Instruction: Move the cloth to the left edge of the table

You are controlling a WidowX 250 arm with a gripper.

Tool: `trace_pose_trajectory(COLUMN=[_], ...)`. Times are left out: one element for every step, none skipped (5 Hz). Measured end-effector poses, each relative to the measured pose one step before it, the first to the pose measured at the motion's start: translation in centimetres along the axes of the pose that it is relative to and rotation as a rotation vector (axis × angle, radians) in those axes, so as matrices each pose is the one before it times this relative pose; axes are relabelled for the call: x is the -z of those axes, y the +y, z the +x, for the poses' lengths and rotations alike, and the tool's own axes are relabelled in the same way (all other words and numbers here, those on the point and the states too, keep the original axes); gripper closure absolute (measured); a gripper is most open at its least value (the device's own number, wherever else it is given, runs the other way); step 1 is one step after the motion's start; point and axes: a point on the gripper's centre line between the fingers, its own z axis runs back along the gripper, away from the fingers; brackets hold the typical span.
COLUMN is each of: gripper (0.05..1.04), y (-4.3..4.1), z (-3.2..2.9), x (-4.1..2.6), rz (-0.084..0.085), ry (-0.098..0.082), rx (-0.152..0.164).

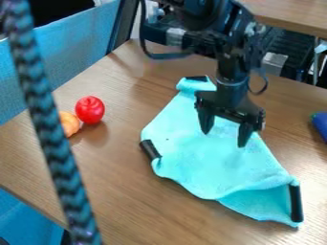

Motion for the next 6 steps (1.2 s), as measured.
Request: trace_pose_trajectory(gripper=[0.083, 0.083, 0.083, 0.083, 0.083, 0.083], y=[0.885, 0.691, 1.156, 1.515, 1.179, 1.87], z=[1.435, -0.485, -2.151, -1.454, -1.12, -1.163], x=[-0.368, 0.397, 1.365, -0.07, -0.063, -0.29], rz=[0.0038, 0.008, 0.0248, 0.0225, 0.0068, 0.0091], ry=[-0.0225, 0.0142, 0.0425, 0.0005, 0.0037, 0.0004], rx=[-0.0268, 0.0026, 0.0244, 0.014, 0.0112, -0.0037])
